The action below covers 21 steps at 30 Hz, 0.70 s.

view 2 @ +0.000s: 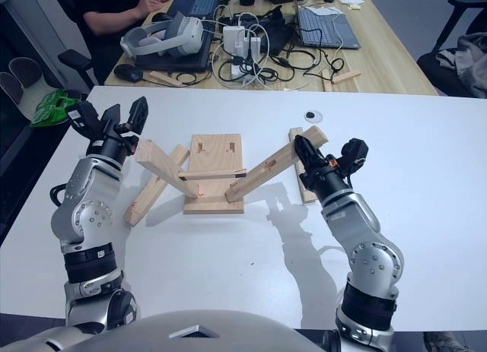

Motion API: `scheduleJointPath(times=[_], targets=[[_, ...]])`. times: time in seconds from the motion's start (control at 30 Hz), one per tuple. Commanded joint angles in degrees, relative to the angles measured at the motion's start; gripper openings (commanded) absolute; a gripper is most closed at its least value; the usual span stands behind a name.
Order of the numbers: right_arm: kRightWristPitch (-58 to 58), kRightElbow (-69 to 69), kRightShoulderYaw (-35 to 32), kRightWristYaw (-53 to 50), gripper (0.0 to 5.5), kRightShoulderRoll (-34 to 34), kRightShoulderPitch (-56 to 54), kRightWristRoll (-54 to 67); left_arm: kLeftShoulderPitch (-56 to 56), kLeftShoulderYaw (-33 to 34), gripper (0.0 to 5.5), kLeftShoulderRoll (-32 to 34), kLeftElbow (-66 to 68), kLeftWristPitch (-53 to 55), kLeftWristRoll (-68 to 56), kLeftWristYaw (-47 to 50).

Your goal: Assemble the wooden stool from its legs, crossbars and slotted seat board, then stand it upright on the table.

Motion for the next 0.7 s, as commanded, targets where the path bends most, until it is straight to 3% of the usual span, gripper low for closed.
scheduleJointPath(times=[0.03,0.23,0.57,0.7], targets=[[-1.8,1.7,0.9,-1.0,1.01,-0.1,-0.4,-5.0,0.1,-0.9,3.79,0.2,-0.6,0.6,0.1,0.6],[-2.0,1.3,0.3,-2.6,1.01,-1.8,-2.5,-5.3,0.0,-2.3,3.79,0.8,-1.8,1.4,-0.5,0.0],[-1.1,-1.3,9.3,5.2,1.01,-8.6,-3.1,-16.1,-0.2,-2.5,3.79,1.0,-1.0,0.4,0.1,0.3],[-2.8,4.4,10.8,9.4,1.01,-10.2,-4.8,-20.5,-0.1,-2.9,3.79,0.7,-1.0,-0.7,0.9,0.9]])
